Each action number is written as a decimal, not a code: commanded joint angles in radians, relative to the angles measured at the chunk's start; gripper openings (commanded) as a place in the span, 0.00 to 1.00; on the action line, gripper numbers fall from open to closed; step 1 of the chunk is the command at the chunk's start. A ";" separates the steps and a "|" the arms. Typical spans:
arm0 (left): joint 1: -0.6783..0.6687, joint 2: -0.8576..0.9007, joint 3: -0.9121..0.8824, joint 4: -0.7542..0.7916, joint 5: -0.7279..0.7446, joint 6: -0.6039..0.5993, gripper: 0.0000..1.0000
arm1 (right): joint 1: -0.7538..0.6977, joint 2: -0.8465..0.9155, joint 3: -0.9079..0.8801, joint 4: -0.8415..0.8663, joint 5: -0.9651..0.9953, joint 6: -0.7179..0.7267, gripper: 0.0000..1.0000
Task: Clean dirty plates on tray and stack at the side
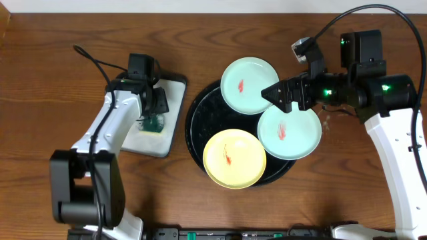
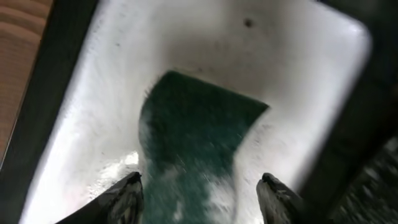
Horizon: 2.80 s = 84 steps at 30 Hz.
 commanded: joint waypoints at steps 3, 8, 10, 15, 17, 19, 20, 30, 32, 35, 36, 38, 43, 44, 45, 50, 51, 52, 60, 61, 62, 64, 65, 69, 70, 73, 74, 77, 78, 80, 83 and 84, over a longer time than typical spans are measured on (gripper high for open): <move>0.005 0.112 -0.008 0.013 -0.054 0.022 0.53 | 0.007 -0.007 0.021 0.003 -0.019 0.013 0.94; 0.005 0.172 -0.008 0.021 0.012 0.053 0.44 | 0.007 -0.007 0.021 0.002 -0.019 0.013 0.94; 0.005 0.179 -0.008 0.022 0.020 0.056 0.31 | 0.007 -0.007 0.021 0.002 -0.019 0.013 0.94; 0.005 0.151 0.005 0.012 0.019 0.079 0.07 | 0.007 -0.007 0.021 0.002 -0.019 0.013 0.94; 0.005 0.123 0.021 -0.008 0.019 0.084 0.08 | 0.007 -0.007 0.021 0.002 -0.019 0.013 0.94; 0.005 0.090 0.037 -0.026 0.019 0.098 0.07 | 0.007 -0.007 0.021 0.002 -0.019 0.013 0.94; 0.005 0.072 0.043 -0.031 0.019 0.098 0.07 | 0.007 -0.007 0.021 0.002 -0.019 0.013 0.94; 0.005 -0.036 0.047 -0.106 0.019 0.098 0.07 | 0.009 -0.007 0.021 0.025 0.017 0.040 0.88; 0.005 -0.035 0.047 -0.121 0.019 0.098 0.07 | 0.021 -0.006 0.021 0.026 0.106 0.066 0.88; 0.005 -0.035 0.041 -0.123 0.019 0.097 0.07 | 0.055 0.000 0.021 0.011 0.298 0.138 0.85; 0.005 -0.035 0.032 -0.114 0.018 0.097 0.07 | 0.066 0.004 0.021 0.008 0.341 0.153 0.84; 0.005 -0.027 0.009 -0.087 0.009 0.098 0.07 | 0.086 0.017 0.021 0.008 0.411 0.163 0.82; 0.005 0.021 -0.051 -0.042 -0.015 0.097 0.08 | 0.092 0.084 0.021 0.023 0.572 0.165 0.78; 0.005 0.031 -0.060 -0.039 -0.015 0.097 0.07 | 0.089 0.105 0.022 0.030 0.591 0.161 0.77; 0.005 0.043 -0.065 -0.039 -0.015 0.097 0.08 | 0.085 0.126 0.022 0.039 0.595 0.153 0.76; 0.005 0.063 -0.068 -0.039 -0.015 0.097 0.08 | 0.071 0.259 0.023 0.091 0.596 0.119 0.74; 0.005 0.060 -0.062 -0.042 -0.015 0.097 0.07 | 0.068 0.288 0.023 0.108 0.599 0.118 0.72; 0.005 0.056 -0.054 -0.048 -0.015 0.097 0.07 | 0.065 0.320 0.023 0.135 0.599 0.117 0.72; 0.005 -0.074 0.044 -0.135 -0.013 0.093 0.08 | 0.063 0.495 0.023 0.311 0.637 0.121 0.56; 0.005 -0.092 0.044 -0.134 -0.008 0.093 0.07 | 0.063 0.508 0.023 0.319 0.648 0.125 0.54; 0.005 -0.112 0.044 -0.134 -0.006 0.093 0.08 | 0.063 0.523 0.023 0.327 0.653 0.127 0.53; 0.005 -0.148 0.044 -0.135 -0.006 0.093 0.08 | 0.063 0.554 0.023 0.342 0.655 0.129 0.49; 0.005 -0.164 0.044 -0.135 -0.006 0.093 0.08 | 0.063 0.567 0.023 0.348 0.655 0.132 0.46; 0.005 -0.214 0.044 -0.134 -0.003 0.093 0.07 | 0.063 0.612 0.023 0.366 0.682 0.164 0.40; 0.005 -0.223 0.044 -0.135 -0.003 0.093 0.07 | 0.063 0.618 0.023 0.367 0.684 0.171 0.36; 0.005 -0.230 0.044 -0.135 0.013 0.093 0.08 | 0.064 0.640 0.023 0.372 0.684 0.182 0.24; 0.005 -0.230 0.044 -0.135 0.029 0.093 0.07 | 0.064 0.643 0.023 0.372 0.684 0.190 0.19; 0.005 -0.230 0.043 -0.132 0.075 0.093 0.07 | 0.069 0.641 0.023 0.363 0.663 0.221 0.01; 0.005 -0.230 0.043 -0.130 0.085 0.093 0.07 | 0.071 0.639 0.023 0.360 0.651 0.229 0.01; 0.005 -0.230 0.043 -0.121 0.092 0.093 0.07 | 0.079 0.634 0.023 0.343 0.646 0.276 0.01; 0.004 -0.230 0.043 -0.106 0.118 0.092 0.08 | 0.092 0.631 0.023 0.299 0.629 0.351 0.01; 0.004 -0.230 0.043 -0.101 0.135 0.092 0.07 | 0.098 0.631 0.023 0.276 0.618 0.375 0.01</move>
